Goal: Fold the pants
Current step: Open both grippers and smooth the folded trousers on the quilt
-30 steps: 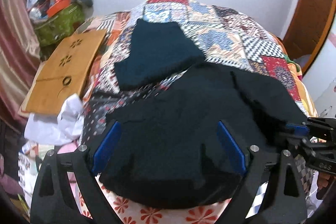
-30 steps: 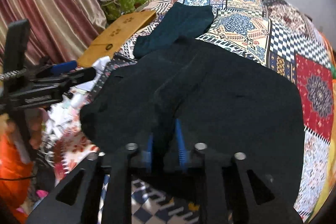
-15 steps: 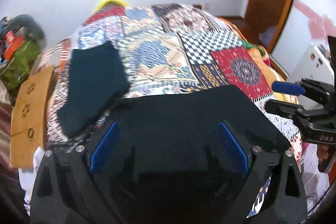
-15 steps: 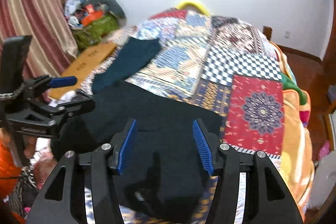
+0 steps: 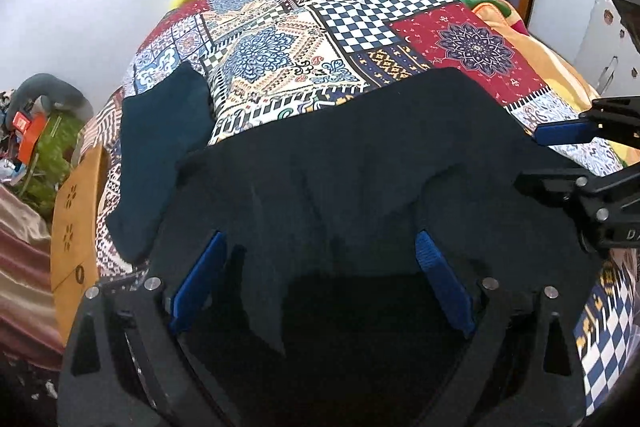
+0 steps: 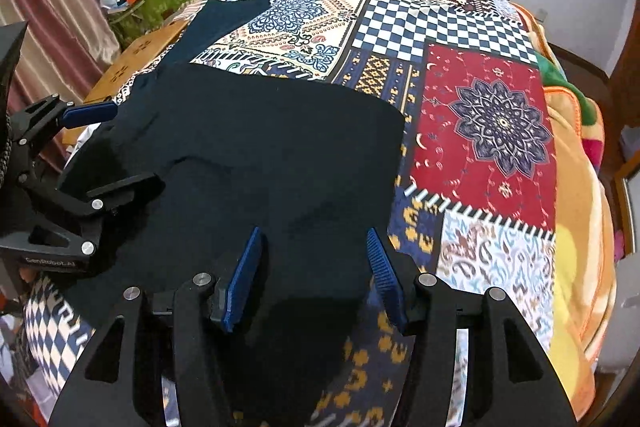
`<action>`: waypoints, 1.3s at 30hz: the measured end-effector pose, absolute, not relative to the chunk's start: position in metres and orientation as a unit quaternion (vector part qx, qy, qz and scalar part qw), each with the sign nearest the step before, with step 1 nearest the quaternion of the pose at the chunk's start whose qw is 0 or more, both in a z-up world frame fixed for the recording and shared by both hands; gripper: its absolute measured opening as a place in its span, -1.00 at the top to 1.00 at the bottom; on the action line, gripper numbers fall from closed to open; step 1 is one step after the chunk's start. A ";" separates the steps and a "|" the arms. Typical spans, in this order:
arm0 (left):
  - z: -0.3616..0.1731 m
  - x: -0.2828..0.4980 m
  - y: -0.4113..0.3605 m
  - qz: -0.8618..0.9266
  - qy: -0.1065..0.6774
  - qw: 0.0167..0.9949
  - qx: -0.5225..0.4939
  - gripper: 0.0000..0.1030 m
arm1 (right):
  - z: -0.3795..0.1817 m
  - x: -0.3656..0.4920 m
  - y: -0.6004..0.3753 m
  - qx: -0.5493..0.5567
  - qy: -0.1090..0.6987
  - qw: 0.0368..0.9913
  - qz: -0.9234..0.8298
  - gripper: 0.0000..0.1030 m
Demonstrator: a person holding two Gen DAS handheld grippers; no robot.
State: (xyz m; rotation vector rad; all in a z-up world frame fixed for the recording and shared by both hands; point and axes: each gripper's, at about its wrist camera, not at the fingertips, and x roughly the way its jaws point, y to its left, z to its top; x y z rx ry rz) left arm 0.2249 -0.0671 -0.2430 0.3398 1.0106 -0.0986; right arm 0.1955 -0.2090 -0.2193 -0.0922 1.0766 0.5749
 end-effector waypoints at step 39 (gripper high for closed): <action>-0.279 0.062 0.180 0.017 0.548 0.779 -0.304 -0.94 | -0.198 0.145 -0.078 -0.098 0.464 0.795 0.378 -0.01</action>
